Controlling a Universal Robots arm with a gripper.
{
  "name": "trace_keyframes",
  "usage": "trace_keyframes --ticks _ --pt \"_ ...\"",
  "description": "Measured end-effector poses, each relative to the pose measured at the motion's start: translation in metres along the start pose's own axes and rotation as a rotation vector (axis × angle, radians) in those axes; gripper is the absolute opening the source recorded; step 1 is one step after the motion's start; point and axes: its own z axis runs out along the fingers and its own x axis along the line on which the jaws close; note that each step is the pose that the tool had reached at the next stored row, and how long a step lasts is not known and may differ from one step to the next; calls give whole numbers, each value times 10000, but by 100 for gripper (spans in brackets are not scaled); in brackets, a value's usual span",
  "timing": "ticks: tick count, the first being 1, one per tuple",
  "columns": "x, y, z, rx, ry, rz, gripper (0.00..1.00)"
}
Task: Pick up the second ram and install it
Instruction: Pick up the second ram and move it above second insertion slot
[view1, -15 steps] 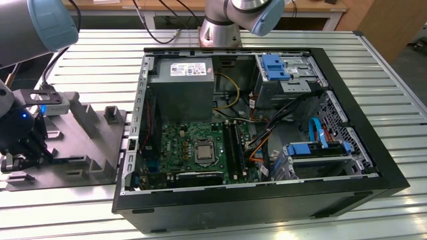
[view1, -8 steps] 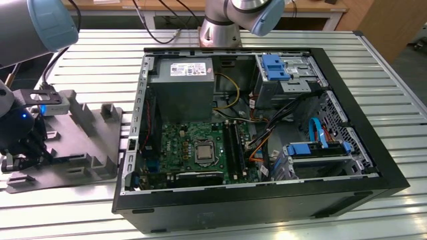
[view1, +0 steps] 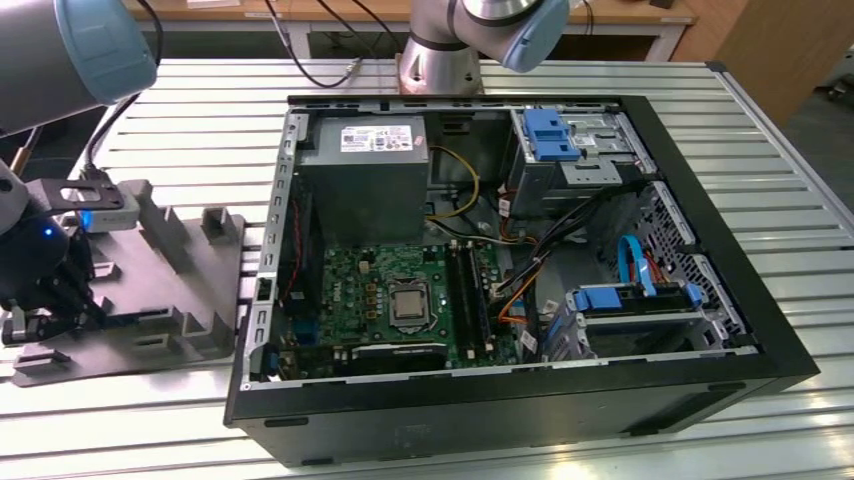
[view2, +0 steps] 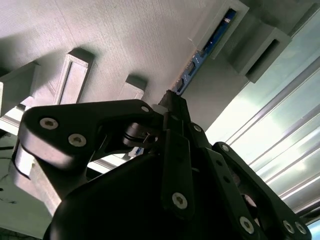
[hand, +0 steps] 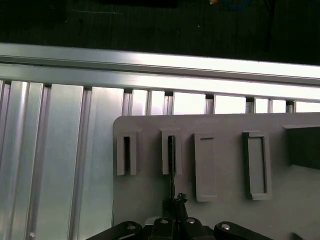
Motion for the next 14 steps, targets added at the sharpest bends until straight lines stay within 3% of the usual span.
trace_keyframes --ticks 5,14 --pt "0 0 5 11 -43 789 12" --pt "0 -1 5 12 -45 798 12"
